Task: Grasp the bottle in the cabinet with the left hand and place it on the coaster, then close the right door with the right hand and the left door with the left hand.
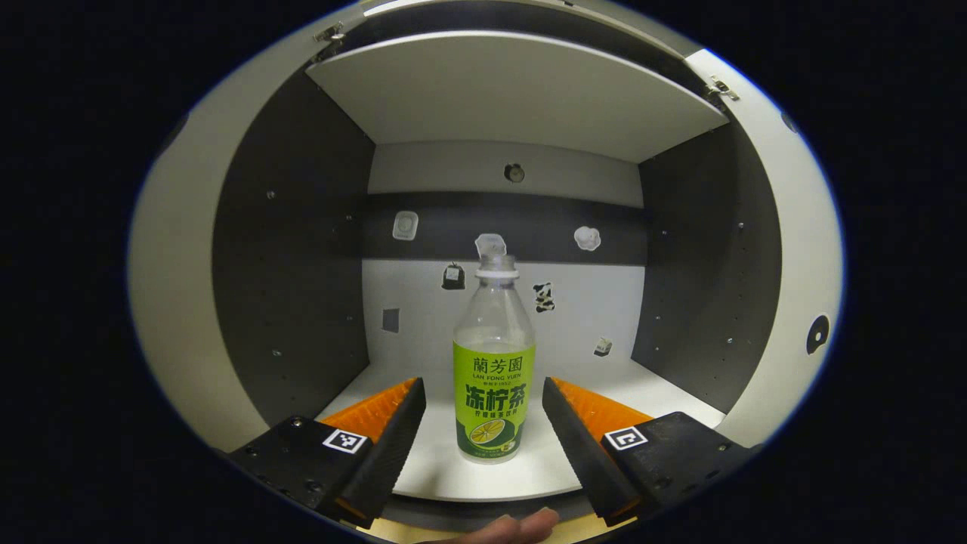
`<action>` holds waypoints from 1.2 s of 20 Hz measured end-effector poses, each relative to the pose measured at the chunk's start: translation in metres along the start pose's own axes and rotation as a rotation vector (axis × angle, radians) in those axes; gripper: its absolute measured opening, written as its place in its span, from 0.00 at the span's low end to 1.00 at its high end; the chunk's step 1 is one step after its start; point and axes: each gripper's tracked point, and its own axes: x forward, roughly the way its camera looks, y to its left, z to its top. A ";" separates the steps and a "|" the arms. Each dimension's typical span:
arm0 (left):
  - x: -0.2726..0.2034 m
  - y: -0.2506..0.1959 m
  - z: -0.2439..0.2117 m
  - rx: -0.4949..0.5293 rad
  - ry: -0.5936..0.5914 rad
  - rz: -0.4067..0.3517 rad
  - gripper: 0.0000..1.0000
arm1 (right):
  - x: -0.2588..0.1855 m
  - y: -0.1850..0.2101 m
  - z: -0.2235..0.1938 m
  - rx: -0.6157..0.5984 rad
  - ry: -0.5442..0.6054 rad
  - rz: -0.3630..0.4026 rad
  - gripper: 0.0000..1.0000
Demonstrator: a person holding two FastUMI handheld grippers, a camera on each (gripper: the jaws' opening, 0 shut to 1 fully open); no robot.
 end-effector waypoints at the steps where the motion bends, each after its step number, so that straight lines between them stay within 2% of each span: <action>1: 0.006 -0.001 -0.003 -0.006 0.014 0.000 0.99 | -0.002 -0.003 -0.002 0.001 0.004 -0.009 0.94; 4: 0.023 -0.003 0.002 0.018 -0.003 0.000 0.99 | -0.009 -0.011 -0.010 0.000 0.023 -0.033 0.97; 5: 0.026 -0.002 0.006 0.034 -0.015 -0.002 0.99 | -0.012 -0.015 -0.013 -0.002 0.027 -0.046 0.94; 7: 0.034 -0.001 0.016 0.056 -0.055 -0.006 0.99 | -0.020 -0.026 -0.019 0.008 0.046 -0.080 0.95; 9: 0.041 0.000 0.014 0.019 -0.037 -0.014 0.98 | -0.030 -0.035 -0.022 0.035 0.054 -0.110 0.95; 11: 0.034 0.003 0.009 -0.036 0.016 -0.018 0.87 | -0.041 -0.045 -0.027 0.060 0.064 -0.137 0.95; 12: 0.042 0.006 0.015 -0.047 -0.001 -0.025 0.81 | -0.046 -0.051 -0.031 0.068 0.069 -0.152 0.94; 16: 0.011 0.000 0.013 -0.092 0.032 -0.073 0.79 | -0.066 -0.070 -0.040 0.101 0.085 -0.192 0.98; 18: -0.010 -0.001 0.019 -0.091 0.015 -0.087 0.79 | -0.074 -0.075 -0.041 0.115 0.088 -0.194 0.95; 20: -0.037 -0.005 0.029 -0.088 -0.017 -0.108 0.79 | -0.080 -0.079 -0.043 0.116 0.086 -0.193 0.98; 24: -0.089 -0.009 0.048 -0.075 -0.083 -0.112 0.78 | -0.091 -0.082 -0.039 0.138 0.067 -0.166 0.98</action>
